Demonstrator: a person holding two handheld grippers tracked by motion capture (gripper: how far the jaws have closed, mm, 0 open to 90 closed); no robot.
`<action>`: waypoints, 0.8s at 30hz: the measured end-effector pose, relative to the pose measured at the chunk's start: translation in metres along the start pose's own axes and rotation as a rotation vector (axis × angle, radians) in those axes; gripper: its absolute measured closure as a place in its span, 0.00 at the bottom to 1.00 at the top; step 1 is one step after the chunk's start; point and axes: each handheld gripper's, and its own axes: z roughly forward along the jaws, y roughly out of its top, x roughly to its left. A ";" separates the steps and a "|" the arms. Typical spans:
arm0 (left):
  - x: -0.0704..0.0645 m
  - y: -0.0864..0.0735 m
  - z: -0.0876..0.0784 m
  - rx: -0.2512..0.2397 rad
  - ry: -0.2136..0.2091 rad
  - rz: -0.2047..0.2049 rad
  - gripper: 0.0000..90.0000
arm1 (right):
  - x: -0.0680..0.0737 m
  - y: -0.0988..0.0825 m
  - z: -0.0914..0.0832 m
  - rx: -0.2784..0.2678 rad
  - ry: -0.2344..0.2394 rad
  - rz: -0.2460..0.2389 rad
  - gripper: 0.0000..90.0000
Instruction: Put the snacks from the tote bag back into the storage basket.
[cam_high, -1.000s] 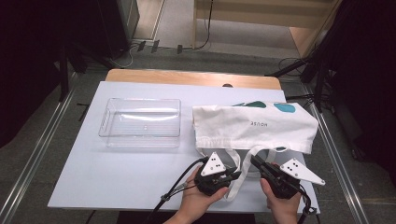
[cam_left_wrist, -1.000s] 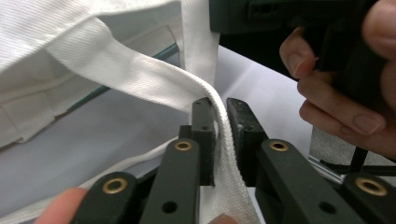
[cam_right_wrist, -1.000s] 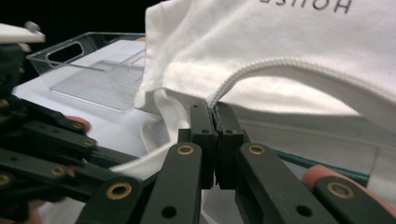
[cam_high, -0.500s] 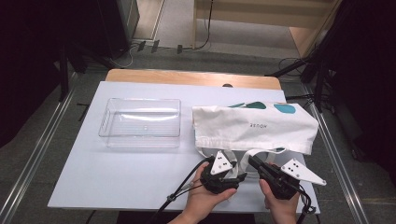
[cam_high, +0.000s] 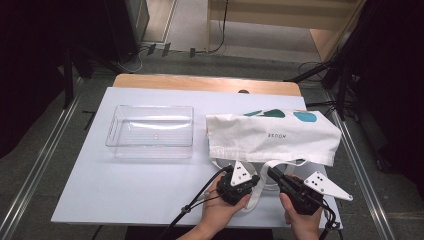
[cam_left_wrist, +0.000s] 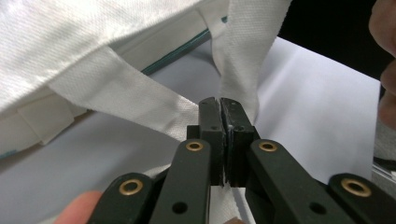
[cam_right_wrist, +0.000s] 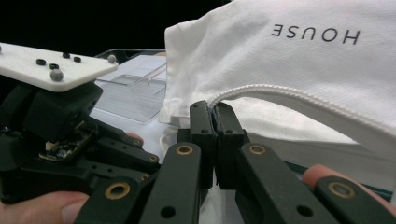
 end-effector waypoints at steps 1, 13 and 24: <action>0.000 0.001 -0.001 -0.005 0.000 0.002 1.00 | -0.001 0.000 -0.001 0.003 0.000 0.004 1.00; -0.004 -0.015 -0.017 0.013 0.107 -0.033 0.43 | -0.002 -0.002 -0.002 0.002 -0.027 -0.019 1.00; 0.003 -0.020 -0.007 0.144 -0.045 -0.142 0.67 | 0.001 -0.003 0.002 0.009 -0.024 -0.019 1.00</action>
